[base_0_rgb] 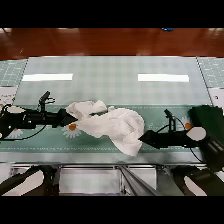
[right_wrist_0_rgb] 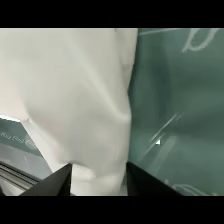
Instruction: Fold the shirts.
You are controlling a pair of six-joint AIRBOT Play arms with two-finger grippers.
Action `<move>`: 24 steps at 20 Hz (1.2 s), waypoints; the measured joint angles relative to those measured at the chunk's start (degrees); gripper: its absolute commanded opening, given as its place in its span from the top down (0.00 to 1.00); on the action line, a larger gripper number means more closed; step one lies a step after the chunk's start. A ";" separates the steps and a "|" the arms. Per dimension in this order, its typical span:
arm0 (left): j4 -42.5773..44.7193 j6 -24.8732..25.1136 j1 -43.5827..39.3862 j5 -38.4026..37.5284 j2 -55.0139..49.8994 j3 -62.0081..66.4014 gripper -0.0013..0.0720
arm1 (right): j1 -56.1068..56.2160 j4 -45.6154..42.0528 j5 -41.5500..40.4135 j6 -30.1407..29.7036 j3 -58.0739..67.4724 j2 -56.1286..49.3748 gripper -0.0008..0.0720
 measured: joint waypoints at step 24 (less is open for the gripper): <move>-2.84 -8.46 12.13 -9.90 23.76 61.79 0.97 | -7.28 -30.40 25.51 -1.68 91.67 3.89 0.95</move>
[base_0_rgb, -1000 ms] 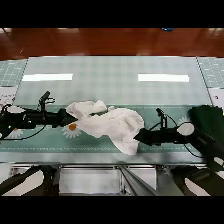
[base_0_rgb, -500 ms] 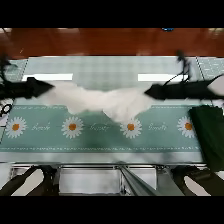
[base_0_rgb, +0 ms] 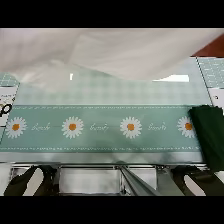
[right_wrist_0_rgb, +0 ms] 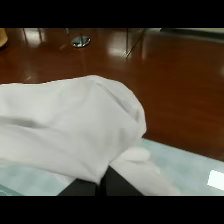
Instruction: Fold the shirts.
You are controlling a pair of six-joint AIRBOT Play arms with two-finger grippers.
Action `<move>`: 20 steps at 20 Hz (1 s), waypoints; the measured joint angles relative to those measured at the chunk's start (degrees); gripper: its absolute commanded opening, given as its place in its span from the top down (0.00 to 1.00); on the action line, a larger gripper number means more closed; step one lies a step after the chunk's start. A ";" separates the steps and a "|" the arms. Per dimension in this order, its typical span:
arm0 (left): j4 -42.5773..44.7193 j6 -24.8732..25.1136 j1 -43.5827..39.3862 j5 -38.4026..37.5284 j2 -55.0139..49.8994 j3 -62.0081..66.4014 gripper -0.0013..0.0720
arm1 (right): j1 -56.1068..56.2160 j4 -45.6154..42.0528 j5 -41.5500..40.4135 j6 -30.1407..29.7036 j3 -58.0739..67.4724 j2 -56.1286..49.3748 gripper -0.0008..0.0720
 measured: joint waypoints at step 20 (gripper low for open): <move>23.06 -7.72 -20.26 1.60 -2.08 -37.88 0.96 | -0.09 -7.26 -3.30 3.72 -38.84 0.92 0.95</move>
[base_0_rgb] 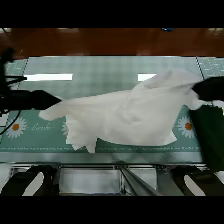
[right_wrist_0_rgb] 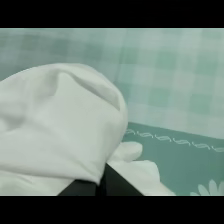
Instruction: Fold the shirts.
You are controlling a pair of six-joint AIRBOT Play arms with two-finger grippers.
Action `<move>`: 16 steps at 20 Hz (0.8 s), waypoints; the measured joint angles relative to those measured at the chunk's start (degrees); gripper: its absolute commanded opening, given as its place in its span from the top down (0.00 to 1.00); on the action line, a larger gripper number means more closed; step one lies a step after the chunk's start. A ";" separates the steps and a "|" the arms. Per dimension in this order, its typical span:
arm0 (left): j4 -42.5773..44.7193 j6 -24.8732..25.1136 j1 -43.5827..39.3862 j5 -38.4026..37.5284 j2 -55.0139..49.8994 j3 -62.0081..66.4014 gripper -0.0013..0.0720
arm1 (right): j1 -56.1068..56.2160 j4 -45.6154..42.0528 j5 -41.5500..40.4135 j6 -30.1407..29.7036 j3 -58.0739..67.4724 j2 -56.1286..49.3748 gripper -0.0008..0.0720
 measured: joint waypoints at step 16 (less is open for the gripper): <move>0.28 -1.29 4.46 17.11 -43.23 27.96 0.29 | -8.11 24.17 -17.57 -3.56 27.63 -54.58 0.44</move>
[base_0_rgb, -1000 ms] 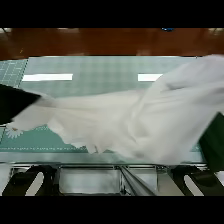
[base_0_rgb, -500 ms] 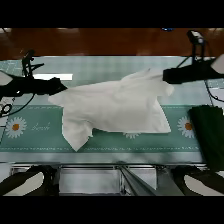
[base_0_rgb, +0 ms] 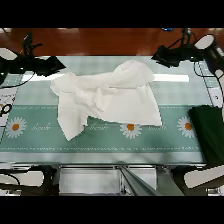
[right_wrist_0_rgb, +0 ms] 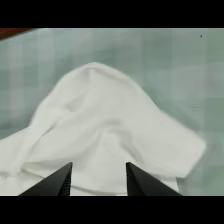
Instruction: Fold the shirts.
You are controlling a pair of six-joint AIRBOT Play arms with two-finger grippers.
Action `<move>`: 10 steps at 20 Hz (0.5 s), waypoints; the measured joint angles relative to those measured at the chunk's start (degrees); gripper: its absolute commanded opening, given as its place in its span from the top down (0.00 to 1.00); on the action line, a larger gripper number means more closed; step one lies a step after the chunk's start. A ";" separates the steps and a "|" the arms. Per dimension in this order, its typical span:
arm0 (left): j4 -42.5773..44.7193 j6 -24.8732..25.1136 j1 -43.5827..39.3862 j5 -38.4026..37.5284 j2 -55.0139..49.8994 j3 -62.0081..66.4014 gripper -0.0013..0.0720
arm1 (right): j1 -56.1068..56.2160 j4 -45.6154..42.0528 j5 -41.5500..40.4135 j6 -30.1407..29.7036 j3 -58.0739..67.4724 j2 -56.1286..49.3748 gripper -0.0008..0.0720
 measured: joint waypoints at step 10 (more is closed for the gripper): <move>3.80 -4.79 20.06 -19.54 6.86 -19.39 0.29 | -16.85 -7.37 14.43 -1.25 -24.44 16.81 0.44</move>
